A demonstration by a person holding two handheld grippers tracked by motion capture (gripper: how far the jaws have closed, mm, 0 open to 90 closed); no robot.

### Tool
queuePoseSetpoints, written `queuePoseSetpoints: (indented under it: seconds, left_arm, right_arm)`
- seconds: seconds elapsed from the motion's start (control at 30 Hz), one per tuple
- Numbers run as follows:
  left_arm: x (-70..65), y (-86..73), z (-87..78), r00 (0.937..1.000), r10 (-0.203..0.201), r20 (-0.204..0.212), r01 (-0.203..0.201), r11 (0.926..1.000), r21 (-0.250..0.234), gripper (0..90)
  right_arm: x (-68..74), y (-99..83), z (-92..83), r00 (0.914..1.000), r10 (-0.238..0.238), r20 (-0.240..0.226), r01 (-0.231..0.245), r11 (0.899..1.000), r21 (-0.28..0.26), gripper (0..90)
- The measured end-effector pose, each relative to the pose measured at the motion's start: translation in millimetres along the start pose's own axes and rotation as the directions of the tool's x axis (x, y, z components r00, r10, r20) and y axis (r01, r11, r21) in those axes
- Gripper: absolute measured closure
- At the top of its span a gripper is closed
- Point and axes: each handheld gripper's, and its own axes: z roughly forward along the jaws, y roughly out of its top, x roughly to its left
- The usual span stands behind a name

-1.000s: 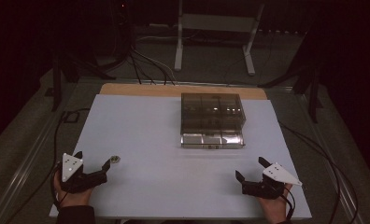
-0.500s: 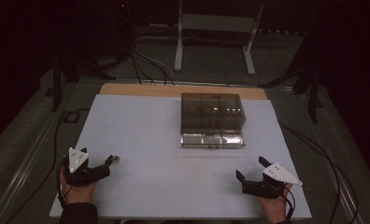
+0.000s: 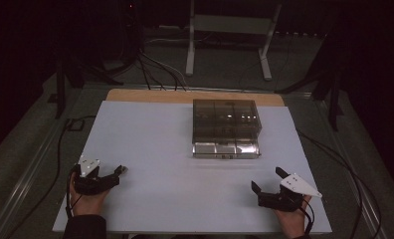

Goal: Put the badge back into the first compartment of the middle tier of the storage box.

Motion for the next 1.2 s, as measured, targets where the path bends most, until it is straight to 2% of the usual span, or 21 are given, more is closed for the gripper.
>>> queuePoseSetpoints:
  seconds: [0.23,0.47,0.57,0.6,0.63,0.7,0.8,0.83,0.97,1.03,1.1,1.2]
  left_arm:
    - [-2.0,-0.5,12.1,0.9999,-0.011,0.003,0.011,0.9989,0.046,30.5]
    - [-6.6,-4.6,18.4,0.9984,0.016,0.054,-0.022,0.9939,0.108,43.0]
    - [-8.2,-5.0,19.9,0.9968,0.025,0.076,-0.035,0.9914,0.126,51.1]
    - [-9.2,-5.8,21.3,0.9946,0.023,0.101,-0.037,0.9897,0.139,51.1]
    - [-9.2,-5.6,21.2,0.9938,0.021,0.109,-0.036,0.9895,0.14,56.8]
    - [-9.0,-5.4,20.6,0.9913,0.014,0.131,-0.033,0.9892,0.143,62.3]
    - [-9.4,-5.3,19.4,0.9907,0.019,0.135,-0.038,0.989,0.143,67.2]
    - [-9.2,-4.8,17.1,0.9897,0.022,0.141,-0.041,0.9904,0.132,67.2]
    - [-9.9,-3.4,9.2,0.9858,0.03,0.165,-0.046,0.9947,0.092,78.3]
    - [-11.6,-3.2,7.2,0.985,0.039,0.168,-0.054,0.9946,0.089,82.6]
    - [-13.4,-3.3,5.7,0.9843,0.058,0.167,-0.074,0.9931,0.091,83.2]
    - [-14.5,-3.5,3.8,0.9816,0.057,0.182,-0.074,0.9934,0.088,84.7]
  right_arm:
    - [-0.9,-0.2,-0.3,1.0,0.0,0.002,0.0,1.0,0.0,0.0]
    - [-1.1,0.0,-0.8,1.0,0.002,0.006,-0.002,1.0,-0.003,0.0]
    - [-1.2,0.1,-1.0,1.0,0.001,0.007,-0.001,1.0,-0.004,0.0]
    - [-1.2,0.1,-1.0,1.0,0.001,0.007,-0.001,1.0,-0.003,0.0]
    - [-1.3,0.1,-1.0,1.0,0.001,0.007,-0.001,1.0,-0.002,0.0]
    - [-1.3,0.1,-1.0,1.0,0.0,0.008,0.0,1.0,-0.002,0.0]
    - [-1.1,0.1,-1.0,1.0,-0.001,0.009,0.001,1.0,-0.002,0.0]
    - [-1.1,0.2,-1.0,1.0,-0.001,0.009,0.001,1.0,-0.001,0.0]
    - [-1.2,0.1,-0.5,0.9999,-0.006,0.008,0.006,1.0,0.003,0.0]
    - [-1.0,0.2,-0.3,0.9999,-0.006,0.008,0.006,1.0,0.004,0.0]
    - [-0.8,0.2,-0.2,0.9999,-0.007,0.008,0.007,1.0,0.005,0.0]
    - [-0.4,0.3,0.1,0.9999,-0.008,0.008,0.008,1.0,0.008,0.0]
